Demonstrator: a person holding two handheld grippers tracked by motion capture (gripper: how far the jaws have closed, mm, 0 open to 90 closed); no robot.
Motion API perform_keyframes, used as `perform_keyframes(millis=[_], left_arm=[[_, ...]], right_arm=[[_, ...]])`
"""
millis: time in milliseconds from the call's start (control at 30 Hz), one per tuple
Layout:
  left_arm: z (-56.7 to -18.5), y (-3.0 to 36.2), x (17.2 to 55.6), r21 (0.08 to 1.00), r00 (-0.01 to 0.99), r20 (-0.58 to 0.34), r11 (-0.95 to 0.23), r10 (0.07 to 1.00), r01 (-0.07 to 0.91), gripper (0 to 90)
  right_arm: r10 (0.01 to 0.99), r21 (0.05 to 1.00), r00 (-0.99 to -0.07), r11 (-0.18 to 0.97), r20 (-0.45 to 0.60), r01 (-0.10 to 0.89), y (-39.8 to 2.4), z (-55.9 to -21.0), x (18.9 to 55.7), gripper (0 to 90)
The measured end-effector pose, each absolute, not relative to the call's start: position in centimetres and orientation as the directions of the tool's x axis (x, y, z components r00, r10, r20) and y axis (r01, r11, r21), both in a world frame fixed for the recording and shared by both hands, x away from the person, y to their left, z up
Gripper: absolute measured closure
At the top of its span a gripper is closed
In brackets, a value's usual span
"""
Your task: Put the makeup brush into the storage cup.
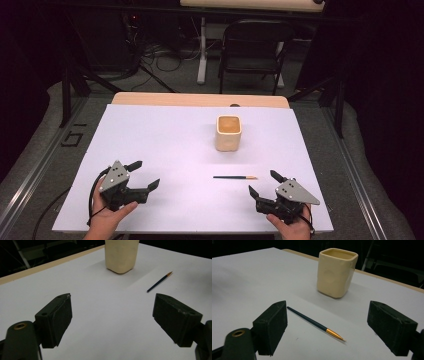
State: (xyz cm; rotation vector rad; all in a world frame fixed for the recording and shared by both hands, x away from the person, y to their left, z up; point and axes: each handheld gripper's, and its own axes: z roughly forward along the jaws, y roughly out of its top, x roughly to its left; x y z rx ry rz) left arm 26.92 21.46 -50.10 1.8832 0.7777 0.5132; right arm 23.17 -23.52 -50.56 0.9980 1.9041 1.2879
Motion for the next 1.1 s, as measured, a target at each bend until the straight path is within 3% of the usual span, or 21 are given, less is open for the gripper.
perform_keyframes(millis=[800,1100], left_arm=[[-49.89,21.83,26.88,0.892,0.696,-0.005,-0.312,0.718,0.329,16.3],[-49.64,21.99,27.04,0.885,0.698,-0.026,-0.308,0.716,0.349,17.6]], right_arm=[[0.853,0.923,-0.512,0.272,-0.101,0.273,-23.49,-50.64,23.68,16.5],[0.863,0.925,-0.501,0.238,-0.061,0.297,-23.83,-50.16,24.09,18.7]])
